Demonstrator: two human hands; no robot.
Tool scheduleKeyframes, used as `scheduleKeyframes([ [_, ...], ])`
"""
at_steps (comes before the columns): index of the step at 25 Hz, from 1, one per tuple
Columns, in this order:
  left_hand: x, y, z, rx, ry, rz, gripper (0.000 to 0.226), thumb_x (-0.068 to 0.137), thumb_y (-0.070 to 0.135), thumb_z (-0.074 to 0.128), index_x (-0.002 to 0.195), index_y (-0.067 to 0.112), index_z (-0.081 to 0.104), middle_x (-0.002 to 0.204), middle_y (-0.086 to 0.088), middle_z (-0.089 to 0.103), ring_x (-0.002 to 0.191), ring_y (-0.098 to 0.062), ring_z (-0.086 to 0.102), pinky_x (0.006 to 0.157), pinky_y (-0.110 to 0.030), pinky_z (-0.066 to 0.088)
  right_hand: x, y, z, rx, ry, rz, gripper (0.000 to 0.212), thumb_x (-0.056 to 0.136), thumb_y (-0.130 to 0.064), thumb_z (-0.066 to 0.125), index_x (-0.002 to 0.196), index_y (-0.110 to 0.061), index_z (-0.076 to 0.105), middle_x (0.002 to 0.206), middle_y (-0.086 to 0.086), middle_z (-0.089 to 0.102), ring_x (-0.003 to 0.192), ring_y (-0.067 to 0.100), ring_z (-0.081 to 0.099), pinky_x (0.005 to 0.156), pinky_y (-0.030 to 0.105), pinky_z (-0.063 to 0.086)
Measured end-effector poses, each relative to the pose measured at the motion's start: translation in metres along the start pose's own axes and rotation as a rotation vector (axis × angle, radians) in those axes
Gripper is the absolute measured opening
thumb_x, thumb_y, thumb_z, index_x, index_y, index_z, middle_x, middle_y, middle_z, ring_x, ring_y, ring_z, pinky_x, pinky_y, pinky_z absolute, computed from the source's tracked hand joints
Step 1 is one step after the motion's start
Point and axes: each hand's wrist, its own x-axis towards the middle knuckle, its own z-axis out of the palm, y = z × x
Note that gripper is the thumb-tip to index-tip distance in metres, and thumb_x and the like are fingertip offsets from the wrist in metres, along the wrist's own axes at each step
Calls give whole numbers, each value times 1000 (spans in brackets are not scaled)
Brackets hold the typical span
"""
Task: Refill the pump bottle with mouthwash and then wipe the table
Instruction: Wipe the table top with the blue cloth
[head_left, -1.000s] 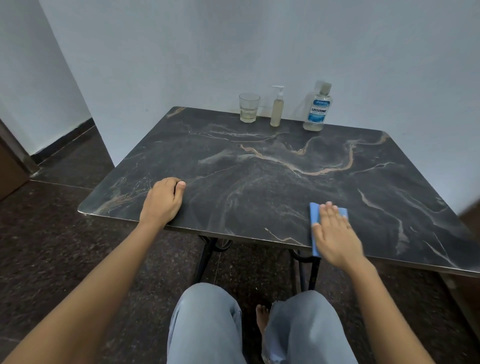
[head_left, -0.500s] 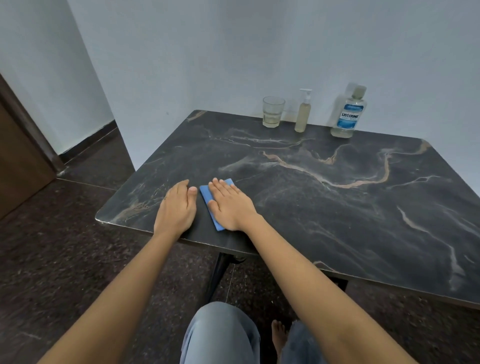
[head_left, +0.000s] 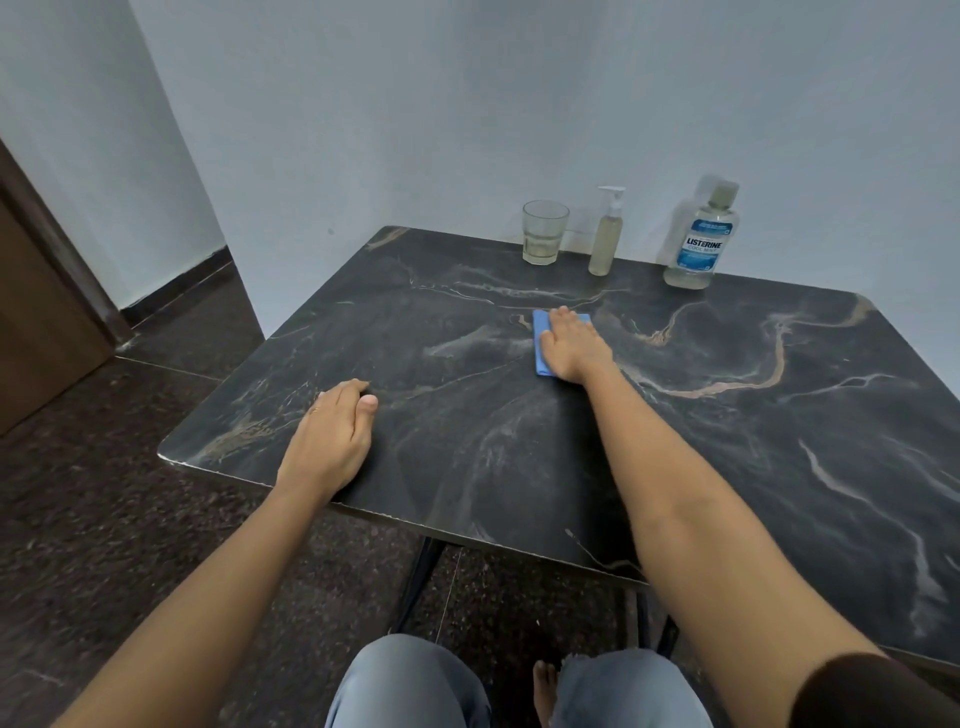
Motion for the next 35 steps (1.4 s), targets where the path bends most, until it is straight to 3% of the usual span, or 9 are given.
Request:
scheduleKeyframes([
  [6, -3, 7, -4, -35, 8, -11, 49, 103, 39, 25, 132, 9, 50, 137, -7, 52, 129, -25, 44, 107, -40, 32, -50, 71, -16, -2, 46, 162, 56, 101, -28, 17, 151, -3, 14, 160, 13, 10, 148, 23, 9, 121, 37, 5],
  [10, -10, 13, -11, -79, 24, -7, 44, 103, 38, 26, 119, 9, 56, 122, -7, 58, 118, -25, 49, 96, -38, 36, -119, 97, -17, 5, 74, 278, 57, 101, -28, 16, 152, -3, 11, 160, 12, 7, 148, 21, 6, 121, 36, 4],
  [15, -14, 24, -18, -92, 44, -60, 45, 99, 45, 18, 86, 17, 50, 97, -6, 60, 99, -28, 53, 85, -44, 43, -217, 102, -7, 10, 73, 300, 57, 102, -30, 18, 152, -7, 9, 161, 9, 4, 149, 19, 4, 121, 35, 2],
  [20, -19, 29, -22, -102, 75, -55, 46, 102, 39, 21, 89, 12, 56, 97, -9, 63, 97, -29, 54, 85, -44, 42, -271, 60, 14, -48, 40, 252, 57, 103, -33, 17, 153, -10, 4, 161, 7, 0, 149, 18, -1, 120, 34, 0],
  [26, -25, 28, -29, -174, 85, -33, 46, 103, 44, 21, 72, 17, 42, 75, 1, 51, 81, -25, 53, 71, -38, 38, -247, -37, 32, -102, -7, -26, 60, 101, -38, 12, 153, -9, 2, 161, 7, -3, 149, 18, -3, 121, 33, -2],
  [30, -20, 11, -35, -330, 157, -149, 48, 102, 47, 21, 78, 12, 45, 80, -3, 55, 81, -22, 53, 73, -35, 35, -213, -132, 57, -81, -39, -287, 58, 102, -34, 17, 153, -9, 3, 161, 7, -1, 149, 18, -2, 120, 33, -3],
  [35, 5, -59, -68, -197, 257, -171, 43, 103, 39, 27, 74, 15, 45, 74, -1, 52, 77, -26, 53, 70, -34, 34, -154, -228, 82, -65, -107, -482, 57, 103, -32, 17, 153, -8, 4, 161, 7, 0, 149, 18, -2, 120, 33, -3],
])
